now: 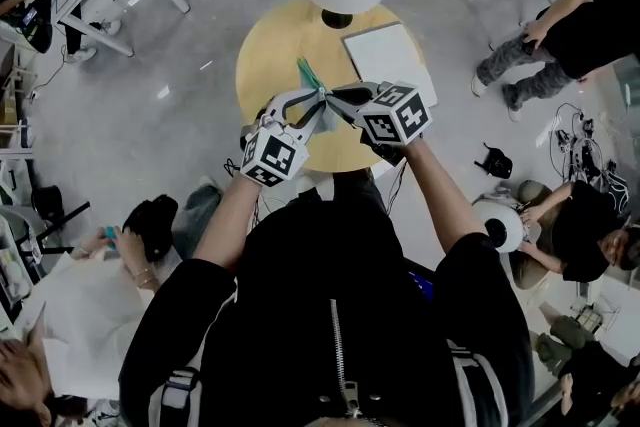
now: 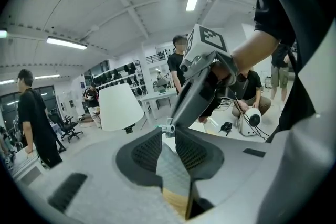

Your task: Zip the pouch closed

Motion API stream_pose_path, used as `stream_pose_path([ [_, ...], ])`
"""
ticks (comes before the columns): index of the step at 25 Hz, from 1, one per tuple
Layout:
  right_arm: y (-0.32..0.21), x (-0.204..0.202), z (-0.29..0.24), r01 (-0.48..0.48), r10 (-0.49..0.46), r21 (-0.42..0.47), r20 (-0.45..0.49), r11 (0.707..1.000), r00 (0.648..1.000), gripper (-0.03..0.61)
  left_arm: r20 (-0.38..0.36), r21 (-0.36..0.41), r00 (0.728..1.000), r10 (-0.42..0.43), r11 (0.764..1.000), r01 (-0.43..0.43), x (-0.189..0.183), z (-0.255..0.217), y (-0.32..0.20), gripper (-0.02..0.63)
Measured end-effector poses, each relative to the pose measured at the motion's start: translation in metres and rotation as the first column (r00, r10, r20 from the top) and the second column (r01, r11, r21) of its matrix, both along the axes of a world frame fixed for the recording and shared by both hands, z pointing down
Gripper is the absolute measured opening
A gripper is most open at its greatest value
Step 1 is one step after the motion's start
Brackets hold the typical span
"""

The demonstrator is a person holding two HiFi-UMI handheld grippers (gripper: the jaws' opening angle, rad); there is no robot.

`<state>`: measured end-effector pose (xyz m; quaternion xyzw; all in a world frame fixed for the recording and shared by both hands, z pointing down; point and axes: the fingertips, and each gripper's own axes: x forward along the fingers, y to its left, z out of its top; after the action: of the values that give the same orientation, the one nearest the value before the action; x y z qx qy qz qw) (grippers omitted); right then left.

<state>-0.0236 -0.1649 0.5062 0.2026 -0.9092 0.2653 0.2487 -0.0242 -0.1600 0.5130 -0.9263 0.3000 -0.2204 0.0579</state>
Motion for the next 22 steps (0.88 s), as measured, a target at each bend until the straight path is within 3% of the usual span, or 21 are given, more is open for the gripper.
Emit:
stream_pose_path([
  [4,0.002,0.002,0.002,0.005,-0.005,-0.002,-0.010,1.000,1.000,0.020,-0.015,0.010,1.000,-0.003,1.000,0.004,0.001,-0.005,0.001,0.069],
  [7,0.005,0.004,0.003,0.012,-0.012,-0.002,-0.017,1.000,1.000,0.020,-0.025,0.016,0.999,-0.021,1.000,0.022,-0.001,-0.008,0.000,0.011],
  [22,0.015,-0.001,0.005,0.037,-0.037,0.006,-0.017,0.999,0.999,0.018,-0.052,-0.043,0.998,-0.018,0.999,0.016,-0.005,-0.003,0.002,0.008],
])
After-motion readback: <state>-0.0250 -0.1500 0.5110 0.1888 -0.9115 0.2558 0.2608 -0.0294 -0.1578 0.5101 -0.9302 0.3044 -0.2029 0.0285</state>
